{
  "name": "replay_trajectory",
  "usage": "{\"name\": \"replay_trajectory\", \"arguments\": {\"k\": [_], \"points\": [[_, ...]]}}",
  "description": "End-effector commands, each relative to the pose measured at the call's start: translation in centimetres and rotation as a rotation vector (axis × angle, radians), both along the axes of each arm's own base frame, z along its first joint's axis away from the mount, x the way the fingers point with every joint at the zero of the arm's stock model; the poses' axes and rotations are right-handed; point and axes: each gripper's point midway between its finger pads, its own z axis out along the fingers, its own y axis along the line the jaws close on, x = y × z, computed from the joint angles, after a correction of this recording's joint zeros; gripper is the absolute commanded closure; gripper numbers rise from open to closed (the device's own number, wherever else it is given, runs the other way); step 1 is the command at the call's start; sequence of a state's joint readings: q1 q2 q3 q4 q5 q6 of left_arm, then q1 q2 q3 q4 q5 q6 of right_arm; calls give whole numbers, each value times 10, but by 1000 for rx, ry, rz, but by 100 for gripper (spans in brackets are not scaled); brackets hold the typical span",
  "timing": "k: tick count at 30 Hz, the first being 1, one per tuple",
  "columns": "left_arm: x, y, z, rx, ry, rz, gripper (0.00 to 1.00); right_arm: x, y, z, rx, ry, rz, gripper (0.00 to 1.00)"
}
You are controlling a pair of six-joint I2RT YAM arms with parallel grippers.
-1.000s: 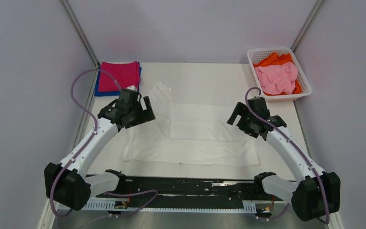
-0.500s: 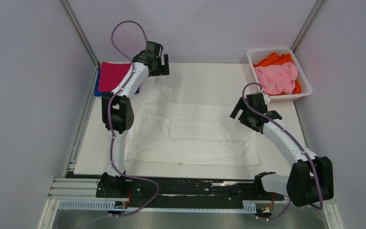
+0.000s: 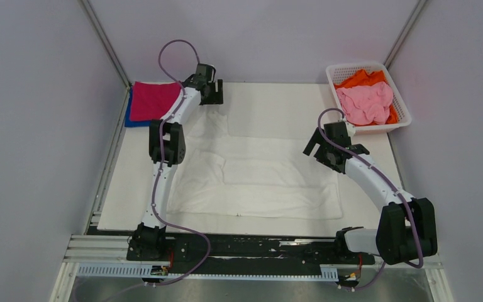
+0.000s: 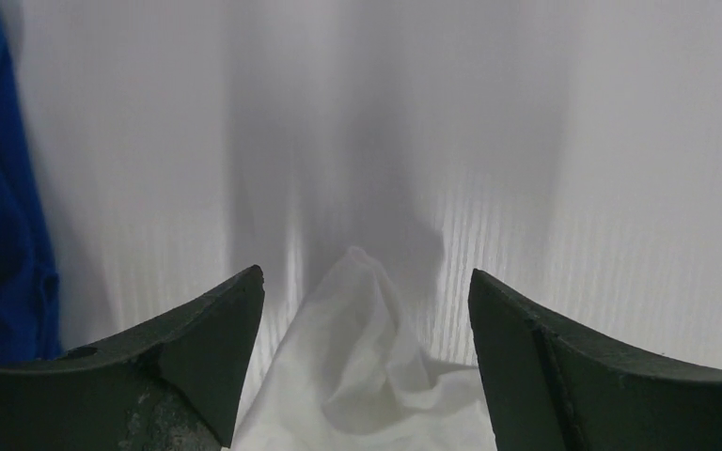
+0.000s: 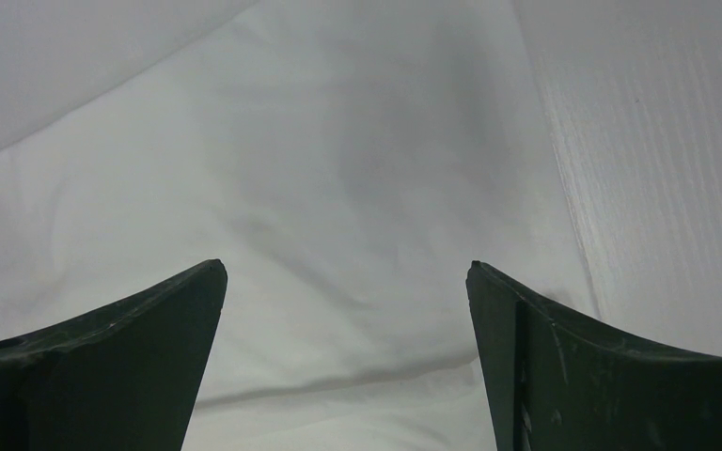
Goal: Fold and stack the t-shirts
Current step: Grab the side of the flattened tshirt furthest away from the robot with both arms
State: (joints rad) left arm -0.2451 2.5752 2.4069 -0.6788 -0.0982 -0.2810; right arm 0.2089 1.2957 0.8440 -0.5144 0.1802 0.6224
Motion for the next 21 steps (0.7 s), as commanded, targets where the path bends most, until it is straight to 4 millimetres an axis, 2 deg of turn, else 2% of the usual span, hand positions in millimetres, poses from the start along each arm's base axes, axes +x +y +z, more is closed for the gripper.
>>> {"name": "replay_trajectory", "arguments": {"k": [1, 6, 11, 21], "points": [[14, -17, -4, -43, -37, -63, 15, 13, -4, 15, -12, -71, -9, 0], [5, -19, -22, -42, 14, -88, 24, 11, -3, 10, -13, -55, -9, 0], [-7, -20, -28, -4, 54, -135, 41, 11, -4, 5, -19, -42, -13, 0], [-37, -35, -23, -14, 122, -199, 50, 10, -10, 3, -39, -41, -34, 0]]}}
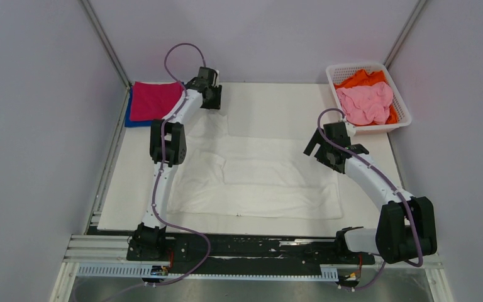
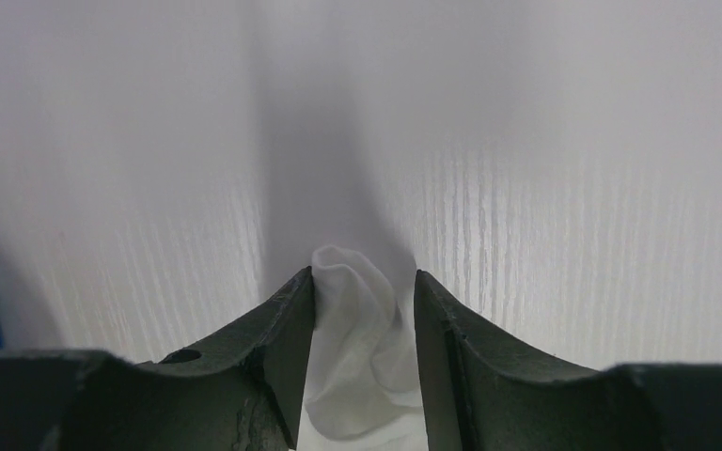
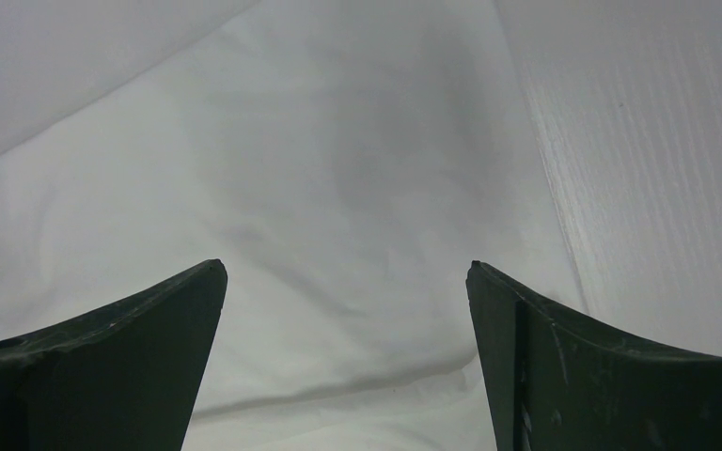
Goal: Fold and stack the t-shirts
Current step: Grab the side of the flattened tshirt furthest away from the robot with both arms
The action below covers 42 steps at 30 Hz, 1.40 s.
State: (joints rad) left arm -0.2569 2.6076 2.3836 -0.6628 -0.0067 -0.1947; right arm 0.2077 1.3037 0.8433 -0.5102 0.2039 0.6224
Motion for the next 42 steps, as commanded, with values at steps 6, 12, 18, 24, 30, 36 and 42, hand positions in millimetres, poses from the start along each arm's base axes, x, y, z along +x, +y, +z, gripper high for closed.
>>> {"name": "replay_trajectory", "arguments": {"k": [6, 12, 18, 24, 30, 36, 42], "points": [[-33, -12, 2, 22, 89, -45, 70, 7, -12, -1, -53, -28, -39, 0], [-32, -7, 19, 35, 54, -25, 100, 10, -19, -1, -84, -31, -63, 0], [-37, -10, 70, -29, -65, -15, 100, 24, -26, 12, -108, -64, -102, 1], [-66, -2, 89, -74, -94, 30, 100, 44, -32, 21, -140, -72, -138, 2], [-101, -1, 95, -140, -97, 41, 100, 69, -40, 17, -192, -42, -182, 5], [-129, 1, 110, -184, -111, 54, 100, 107, -51, 11, -235, 17, -213, 9], [-160, 2, 117, -189, -108, 56, 100, 139, -58, -3, -304, 74, -215, 12]]}}
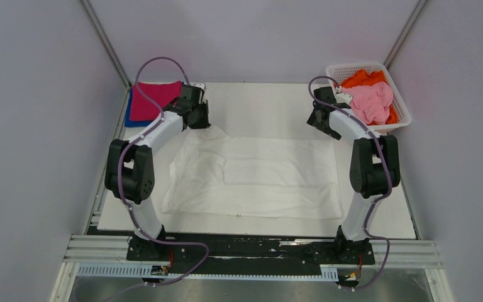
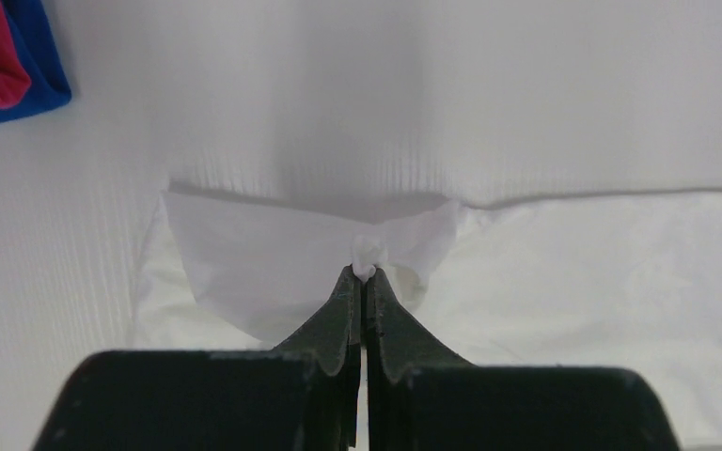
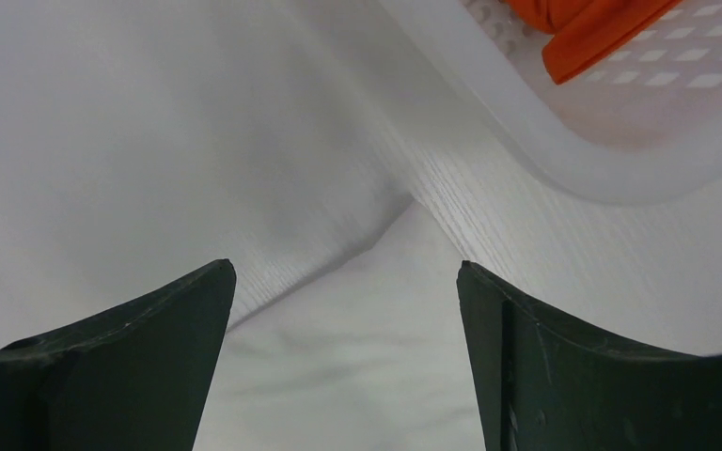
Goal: Fold and stack the t-shirts
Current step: Grab the side of the flattened tshirt furthest away from the robot with both arms
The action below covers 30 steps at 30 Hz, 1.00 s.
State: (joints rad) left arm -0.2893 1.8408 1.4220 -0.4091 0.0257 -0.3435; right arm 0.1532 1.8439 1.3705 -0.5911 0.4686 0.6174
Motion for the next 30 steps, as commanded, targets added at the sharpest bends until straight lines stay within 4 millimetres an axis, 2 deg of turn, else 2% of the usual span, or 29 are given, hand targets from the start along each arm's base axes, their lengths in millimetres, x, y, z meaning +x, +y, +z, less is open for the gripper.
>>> {"name": "replay_trajectory", "arguments": {"k": [1, 4, 8, 14, 20, 22, 25, 30], "points": [[-15, -8, 32, -50, -77, 3, 100, 20, -13, -5, -71, 51, -19, 13], [-25, -5, 38, -56, -87, 12, 100, 31, -15, -17, -82, 88, -27, 15], [-37, -2, 39, -58, -85, 15, 100, 30, -19, -33, -103, 150, -43, 21], [-52, 2, 38, -58, -75, 25, 100, 4, -24, -47, -119, 228, -76, 27], [-62, 5, 40, -59, -77, 32, 100, -12, -30, -47, -138, 249, -101, 36], [-66, 6, 42, -63, -74, 35, 100, -14, -30, -48, -140, 252, -108, 41], [-73, 7, 48, -75, -81, 42, 100, -14, -29, -47, -134, 246, -112, 54], [-89, 7, 47, -84, -62, 47, 100, -12, -28, -36, -123, 216, -111, 86]]}}
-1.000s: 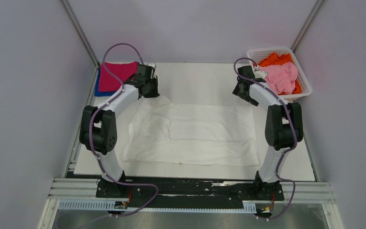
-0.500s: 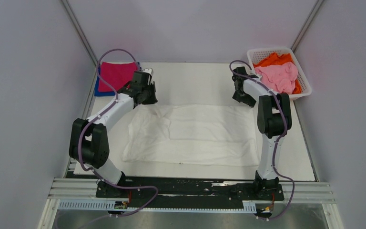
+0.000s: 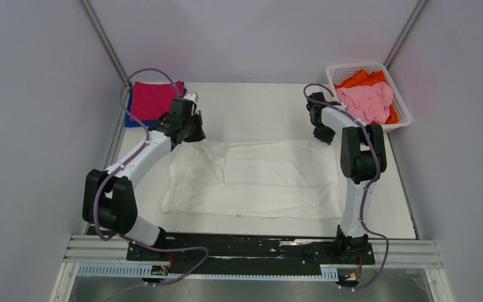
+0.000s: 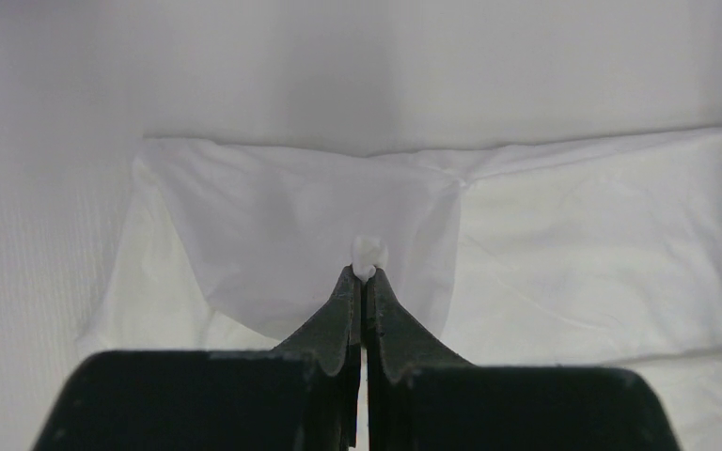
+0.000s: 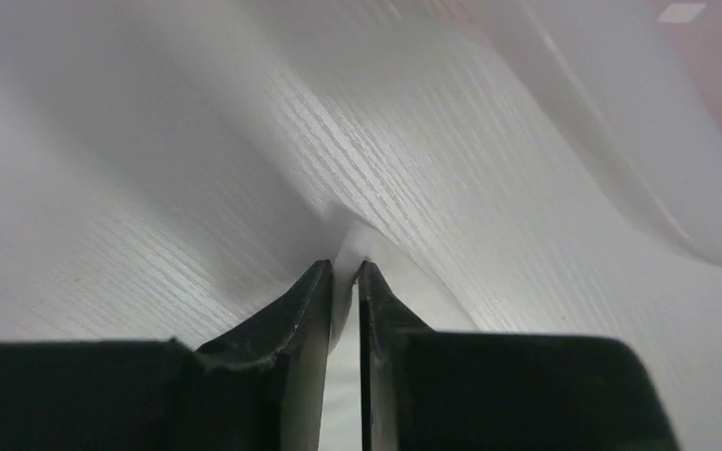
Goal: Fold and stack the t-shirts
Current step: Grab the side of the flattened tshirt furthest away from the robot with both arms, then fold the other side of the tshirt into a rectangle
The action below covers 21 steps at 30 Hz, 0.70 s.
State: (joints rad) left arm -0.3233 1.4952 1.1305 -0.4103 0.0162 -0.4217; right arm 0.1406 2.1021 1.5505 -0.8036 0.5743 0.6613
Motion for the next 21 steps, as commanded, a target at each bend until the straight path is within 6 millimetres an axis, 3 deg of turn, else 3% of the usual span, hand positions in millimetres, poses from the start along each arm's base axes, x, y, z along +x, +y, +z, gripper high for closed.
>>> {"name": "replay_trajectory", "arguments": {"k": [1, 6, 11, 21], "points": [[-12, 1, 17, -15, -30, 27, 100, -3, -5, 24, -8, -43, -17, 90], [-26, 10, 15, 4, -14, 63, 100, -12, -2, 42, -8, -78, 3, 98], [-41, 21, 17, 25, -4, 97, 100, -36, 8, 53, 3, -86, 35, 99], [-86, 33, 31, 21, 7, 145, 100, -85, 8, 78, 35, -121, 48, 99]]}}
